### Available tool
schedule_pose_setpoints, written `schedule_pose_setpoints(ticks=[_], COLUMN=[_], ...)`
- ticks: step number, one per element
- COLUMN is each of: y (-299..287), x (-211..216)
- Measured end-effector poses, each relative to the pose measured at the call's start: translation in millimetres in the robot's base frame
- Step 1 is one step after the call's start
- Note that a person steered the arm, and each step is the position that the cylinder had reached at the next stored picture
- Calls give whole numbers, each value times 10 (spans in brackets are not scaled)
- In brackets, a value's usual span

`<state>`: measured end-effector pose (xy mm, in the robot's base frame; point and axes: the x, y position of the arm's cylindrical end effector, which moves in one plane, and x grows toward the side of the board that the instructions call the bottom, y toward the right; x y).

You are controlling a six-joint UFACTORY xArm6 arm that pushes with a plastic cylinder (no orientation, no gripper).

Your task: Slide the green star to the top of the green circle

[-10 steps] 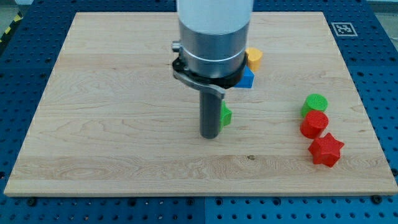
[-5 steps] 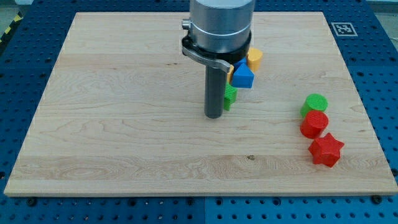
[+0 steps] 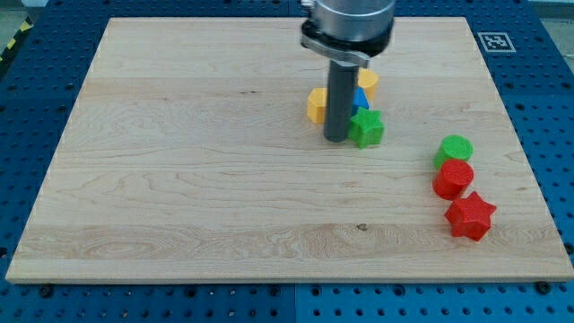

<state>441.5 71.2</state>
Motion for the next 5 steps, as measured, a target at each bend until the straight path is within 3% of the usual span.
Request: schedule_pose_setpoints(ticks=[2, 5], y=[517, 761], x=[0, 0])
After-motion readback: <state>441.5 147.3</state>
